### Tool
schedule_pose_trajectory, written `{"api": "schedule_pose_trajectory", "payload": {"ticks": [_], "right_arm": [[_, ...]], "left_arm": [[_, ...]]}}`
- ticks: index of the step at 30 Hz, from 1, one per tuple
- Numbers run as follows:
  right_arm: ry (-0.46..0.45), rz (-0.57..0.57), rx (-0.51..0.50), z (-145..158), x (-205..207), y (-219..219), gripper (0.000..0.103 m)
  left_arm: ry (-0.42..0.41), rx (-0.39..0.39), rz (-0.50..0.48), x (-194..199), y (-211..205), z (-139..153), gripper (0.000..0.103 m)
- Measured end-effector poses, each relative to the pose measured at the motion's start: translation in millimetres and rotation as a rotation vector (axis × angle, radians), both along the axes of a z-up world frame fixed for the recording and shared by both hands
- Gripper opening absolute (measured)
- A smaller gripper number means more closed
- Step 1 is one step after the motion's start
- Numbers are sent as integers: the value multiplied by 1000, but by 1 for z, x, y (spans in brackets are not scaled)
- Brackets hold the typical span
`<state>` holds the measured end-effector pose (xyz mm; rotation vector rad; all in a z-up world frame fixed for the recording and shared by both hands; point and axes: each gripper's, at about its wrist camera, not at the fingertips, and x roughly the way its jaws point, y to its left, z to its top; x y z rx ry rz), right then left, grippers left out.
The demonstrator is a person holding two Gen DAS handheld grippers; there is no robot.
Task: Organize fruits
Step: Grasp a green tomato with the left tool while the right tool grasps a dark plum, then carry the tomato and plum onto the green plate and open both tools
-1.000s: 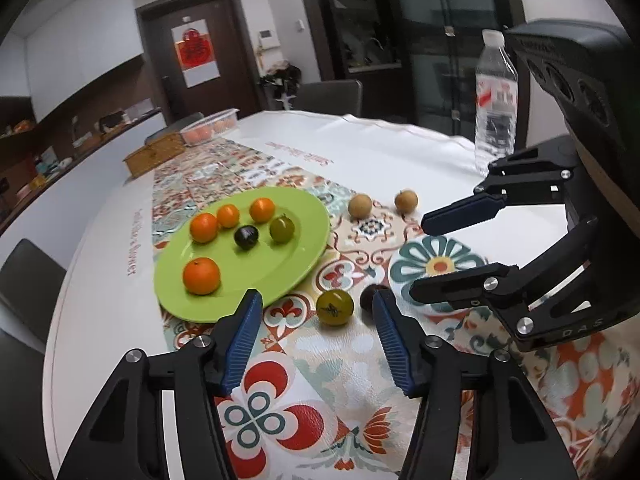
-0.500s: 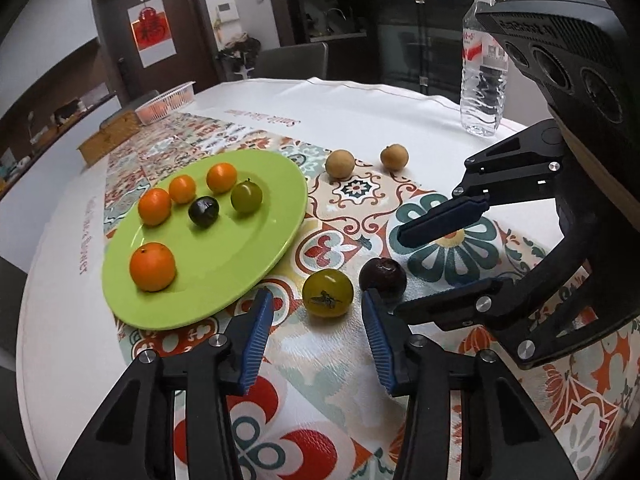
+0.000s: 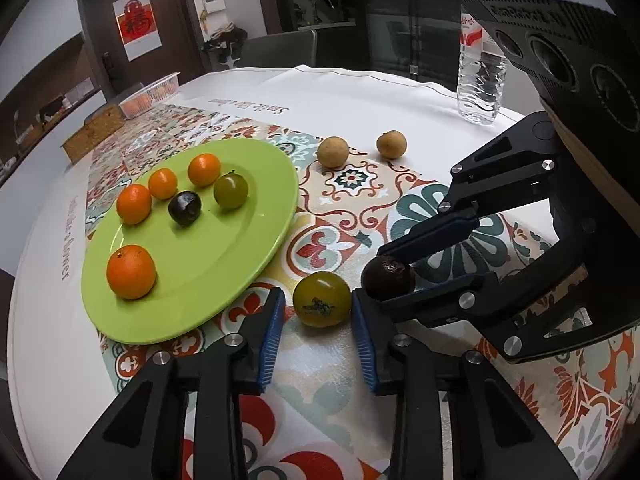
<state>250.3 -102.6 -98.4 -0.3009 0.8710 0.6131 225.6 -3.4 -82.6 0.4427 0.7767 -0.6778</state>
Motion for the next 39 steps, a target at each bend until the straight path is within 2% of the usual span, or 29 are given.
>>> {"api": "schedule_pose_trajectory", "payload": {"ticks": [7,16,30,39], "right_arm": [[-12,-46,16,4,-2,-10,28],[-34,-60,56,18,-7,-15,28],[-108,-53,114,56,-25,-14,28],[-149,-60,159,78,-27,-13,28]], "left_arm": [[29,-7,18,0,-3,2,28],[38,-52,132,-8,4,18,28],[-49,-127,230,-40,18,64,28],[-94,-174,315,-45,28,88,28]]}}
